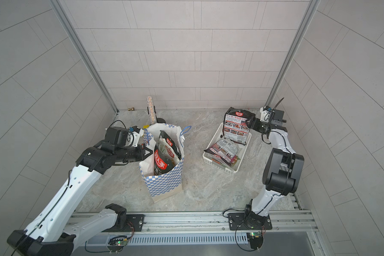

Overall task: Place the condiment packets inside the bag
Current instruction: Pick up the condiment packet from the storage box.

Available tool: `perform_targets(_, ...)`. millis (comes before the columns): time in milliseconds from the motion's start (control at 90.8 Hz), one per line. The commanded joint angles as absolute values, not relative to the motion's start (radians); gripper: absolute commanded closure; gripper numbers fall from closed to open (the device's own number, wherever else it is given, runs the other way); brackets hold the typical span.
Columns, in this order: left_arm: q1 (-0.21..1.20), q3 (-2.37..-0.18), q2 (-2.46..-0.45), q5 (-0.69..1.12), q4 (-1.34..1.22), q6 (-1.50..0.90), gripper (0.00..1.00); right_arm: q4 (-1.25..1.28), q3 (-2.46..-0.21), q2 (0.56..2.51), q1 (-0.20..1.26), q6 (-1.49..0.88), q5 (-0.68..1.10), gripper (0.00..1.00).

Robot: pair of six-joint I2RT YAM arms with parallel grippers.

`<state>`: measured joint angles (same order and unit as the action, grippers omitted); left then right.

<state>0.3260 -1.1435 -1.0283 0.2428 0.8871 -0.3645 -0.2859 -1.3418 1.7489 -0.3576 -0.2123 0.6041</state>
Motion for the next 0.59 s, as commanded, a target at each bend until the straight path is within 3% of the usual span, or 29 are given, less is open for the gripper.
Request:
perform_targets(0,0.330,-1.173,-1.033,0.256,0.880,-0.337,1.00,-0.165,-1.383,1.801,-0.356,-0.198,0.699,0.21)
perform_targets(66,0.329,-1.169,-1.035,0.256,0.881,-0.336,1.00,-0.141,-1.398,1.838,-0.356,-0.200,0.746,0.24)
perform_targets(143,0.329,-1.165,-1.035,0.253,0.882,-0.335,1.00,-0.118,-1.401,1.857,-0.356,-0.205,0.823,0.38)
perform_targets(198,0.329,-1.165,-1.037,0.251,0.881,-0.337,1.00,-0.105,-1.381,1.839,-0.354,-0.210,0.848,0.57)
perform_targets(242,0.330,-1.165,-1.038,0.249,0.882,-0.339,1.00,-0.096,-1.357,1.801,-0.355,-0.216,0.836,0.78)
perform_targets(308,0.329,-1.167,-1.040,0.248,0.883,-0.342,1.00,-0.054,-1.286,1.722,-0.353,-0.235,0.790,0.92)
perform_targets(385,0.329,-1.170,-1.039,0.235,0.890,-0.348,1.00,-0.046,-1.221,1.604,-0.346,-0.254,0.721,1.00)
perform_targets(583,0.329,-1.165,-1.038,0.198,0.900,-0.360,1.00,-0.198,-1.158,1.367,-0.218,-0.252,0.423,1.00)
